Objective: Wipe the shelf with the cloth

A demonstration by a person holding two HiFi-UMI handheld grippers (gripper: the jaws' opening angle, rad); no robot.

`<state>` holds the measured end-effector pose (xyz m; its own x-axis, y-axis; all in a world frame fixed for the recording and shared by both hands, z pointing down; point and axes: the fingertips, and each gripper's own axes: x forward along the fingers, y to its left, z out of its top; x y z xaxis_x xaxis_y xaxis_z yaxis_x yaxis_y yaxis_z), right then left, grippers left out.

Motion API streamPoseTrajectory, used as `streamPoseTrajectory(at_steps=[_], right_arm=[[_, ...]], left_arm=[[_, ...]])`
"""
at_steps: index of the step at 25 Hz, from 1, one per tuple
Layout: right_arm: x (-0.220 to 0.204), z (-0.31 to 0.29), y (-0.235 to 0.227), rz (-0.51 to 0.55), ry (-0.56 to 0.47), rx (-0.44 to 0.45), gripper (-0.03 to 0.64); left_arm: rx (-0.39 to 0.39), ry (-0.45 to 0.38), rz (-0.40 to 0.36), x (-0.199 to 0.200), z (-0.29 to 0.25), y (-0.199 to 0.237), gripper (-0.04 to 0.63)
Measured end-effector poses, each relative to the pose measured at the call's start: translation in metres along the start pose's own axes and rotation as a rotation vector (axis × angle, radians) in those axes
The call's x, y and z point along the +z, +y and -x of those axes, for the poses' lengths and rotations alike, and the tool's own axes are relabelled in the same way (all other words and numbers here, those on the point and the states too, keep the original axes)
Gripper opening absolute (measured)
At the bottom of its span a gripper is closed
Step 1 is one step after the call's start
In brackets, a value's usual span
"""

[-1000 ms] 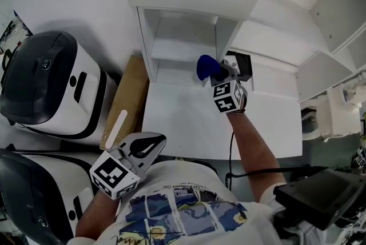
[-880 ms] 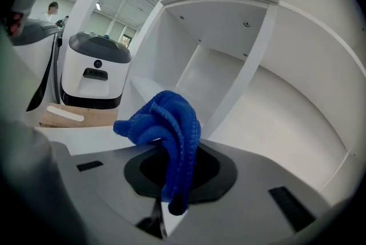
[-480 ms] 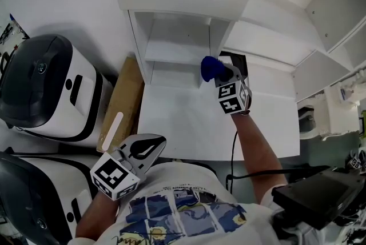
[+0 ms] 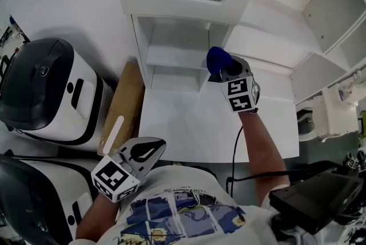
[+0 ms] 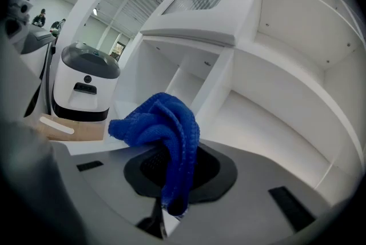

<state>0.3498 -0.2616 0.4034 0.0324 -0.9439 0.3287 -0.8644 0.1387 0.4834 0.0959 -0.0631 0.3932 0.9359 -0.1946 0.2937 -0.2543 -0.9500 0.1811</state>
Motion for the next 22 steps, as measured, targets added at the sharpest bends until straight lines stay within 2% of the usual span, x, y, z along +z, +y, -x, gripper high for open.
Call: streamPoseTrajectory(at_steps=[13,22], right_arm=[[0.081,0.033,-0.049,0.050,-0.122,-0.112,0.066],[0.098,0.040,-0.055,0.058,-0.122,-0.161,0.066]], left_arm=[[-0.008,-0.023,-0.007,-0.002,0.015,0.000,0.012],[0.002,-0.040,0.005,-0.006,0.031,0.003,0.012]])
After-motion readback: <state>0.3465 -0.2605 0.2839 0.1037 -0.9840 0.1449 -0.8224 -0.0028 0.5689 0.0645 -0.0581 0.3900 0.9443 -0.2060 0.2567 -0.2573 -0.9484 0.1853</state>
